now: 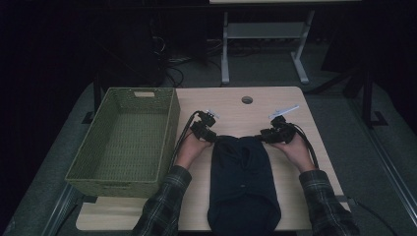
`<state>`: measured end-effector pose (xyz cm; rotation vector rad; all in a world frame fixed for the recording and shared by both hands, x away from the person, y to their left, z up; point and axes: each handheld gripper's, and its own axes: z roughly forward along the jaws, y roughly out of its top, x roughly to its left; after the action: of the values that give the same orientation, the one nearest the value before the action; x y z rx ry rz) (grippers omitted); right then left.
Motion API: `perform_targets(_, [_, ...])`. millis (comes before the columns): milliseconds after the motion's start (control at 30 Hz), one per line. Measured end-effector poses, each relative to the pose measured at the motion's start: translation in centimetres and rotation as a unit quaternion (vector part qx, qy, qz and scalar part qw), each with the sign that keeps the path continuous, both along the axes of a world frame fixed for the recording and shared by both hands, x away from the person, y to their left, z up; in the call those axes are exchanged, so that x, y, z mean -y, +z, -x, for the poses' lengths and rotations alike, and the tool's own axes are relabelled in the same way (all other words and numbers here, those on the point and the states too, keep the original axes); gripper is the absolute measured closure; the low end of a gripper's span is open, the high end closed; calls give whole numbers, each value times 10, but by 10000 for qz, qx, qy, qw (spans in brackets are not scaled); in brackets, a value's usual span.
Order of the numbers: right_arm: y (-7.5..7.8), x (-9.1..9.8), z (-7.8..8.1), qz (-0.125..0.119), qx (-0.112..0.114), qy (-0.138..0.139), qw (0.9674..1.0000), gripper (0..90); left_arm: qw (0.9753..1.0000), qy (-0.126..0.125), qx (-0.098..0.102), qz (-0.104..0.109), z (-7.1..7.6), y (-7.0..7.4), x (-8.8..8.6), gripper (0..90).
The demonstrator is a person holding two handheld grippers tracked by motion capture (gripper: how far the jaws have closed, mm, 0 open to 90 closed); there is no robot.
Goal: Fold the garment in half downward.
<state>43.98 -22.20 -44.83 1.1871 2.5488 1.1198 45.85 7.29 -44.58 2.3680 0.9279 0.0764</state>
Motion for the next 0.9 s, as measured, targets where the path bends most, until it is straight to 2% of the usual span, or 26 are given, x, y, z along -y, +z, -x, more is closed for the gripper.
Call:
perform_targets(67, [-7, -2, -2, 53, -89, 85, 9999, 557, 10000, 45, -47, 14, -1, -4, 1, 560])
perform_targets(200, [-16, -6, -3, 249, -230, 151, 9993, 557, 9999, -78, -71, -68, -3, -6, 0, 560])
perform_targets(267, [-17, -6, -3, 213, -187, 184, 9994, 593, 9999, -113, -79, -61, -3, -6, 0, 574])
perform_targets(400, [-16, -9, -2, 236, -226, 248, 9992, 697, 9996, -221, -168, -6, -4, -7, 1, 686])
perform_targets(467, [-17, -9, -3, 168, -316, 234, 9991, 743, 9995, -242, -196, -13, -4, -7, 2, 740])
perform_targets(533, [-17, -8, -3, 68, -394, 207, 9990, 784, 9996, -207, -217, 13, -4, -7, 3, 777])
perform_targets(600, [-17, -8, -3, 76, -397, 213, 9990, 804, 9996, -207, -213, -2, -3, -7, 3, 794])
perform_targets(700, [-16, -10, -3, 163, -365, 228, 9989, 811, 9997, -153, -205, 36, -2, -7, 2, 808])
perform_targets(800, [-15, -10, -3, 169, -408, 190, 9988, 811, 9996, -29, -225, 190, -1, -8, 0, 816])
perform_targets(900, [-13, -11, -4, 198, -418, 163, 9988, 814, 9997, 14, -157, 206, 1, -7, -1, 823])
